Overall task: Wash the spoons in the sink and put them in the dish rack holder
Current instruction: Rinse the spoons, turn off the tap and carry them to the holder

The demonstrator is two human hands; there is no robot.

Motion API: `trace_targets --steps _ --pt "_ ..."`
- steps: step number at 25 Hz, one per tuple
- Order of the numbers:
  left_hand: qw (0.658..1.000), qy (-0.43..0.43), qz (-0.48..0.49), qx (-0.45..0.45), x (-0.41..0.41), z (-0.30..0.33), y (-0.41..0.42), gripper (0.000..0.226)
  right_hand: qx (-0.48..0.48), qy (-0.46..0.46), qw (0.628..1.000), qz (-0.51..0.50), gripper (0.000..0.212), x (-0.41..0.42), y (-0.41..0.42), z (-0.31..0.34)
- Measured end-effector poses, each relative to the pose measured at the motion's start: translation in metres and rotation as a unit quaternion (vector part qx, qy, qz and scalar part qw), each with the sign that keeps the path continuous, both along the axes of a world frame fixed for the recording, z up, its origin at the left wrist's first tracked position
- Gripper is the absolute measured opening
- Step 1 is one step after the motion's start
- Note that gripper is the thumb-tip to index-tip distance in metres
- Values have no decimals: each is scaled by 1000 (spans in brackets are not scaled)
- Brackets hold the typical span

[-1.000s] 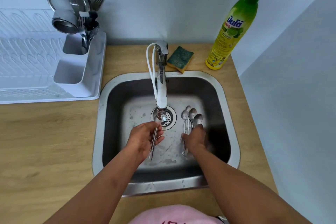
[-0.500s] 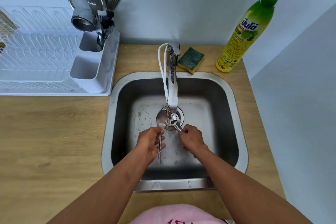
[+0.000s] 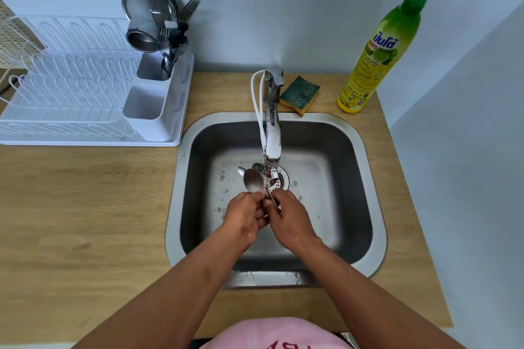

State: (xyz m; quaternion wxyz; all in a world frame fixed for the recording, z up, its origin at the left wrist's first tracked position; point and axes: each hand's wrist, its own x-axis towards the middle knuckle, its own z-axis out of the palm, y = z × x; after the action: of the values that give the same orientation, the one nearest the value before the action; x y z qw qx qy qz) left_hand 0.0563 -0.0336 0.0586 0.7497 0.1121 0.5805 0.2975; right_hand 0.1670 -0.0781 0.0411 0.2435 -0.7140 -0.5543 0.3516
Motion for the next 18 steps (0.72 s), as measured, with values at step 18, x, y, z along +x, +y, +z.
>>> trace_targets --steps 18 --pt "985 29 -89 144 5 11 33 33 -197 487 841 -128 28 -3 -27 22"
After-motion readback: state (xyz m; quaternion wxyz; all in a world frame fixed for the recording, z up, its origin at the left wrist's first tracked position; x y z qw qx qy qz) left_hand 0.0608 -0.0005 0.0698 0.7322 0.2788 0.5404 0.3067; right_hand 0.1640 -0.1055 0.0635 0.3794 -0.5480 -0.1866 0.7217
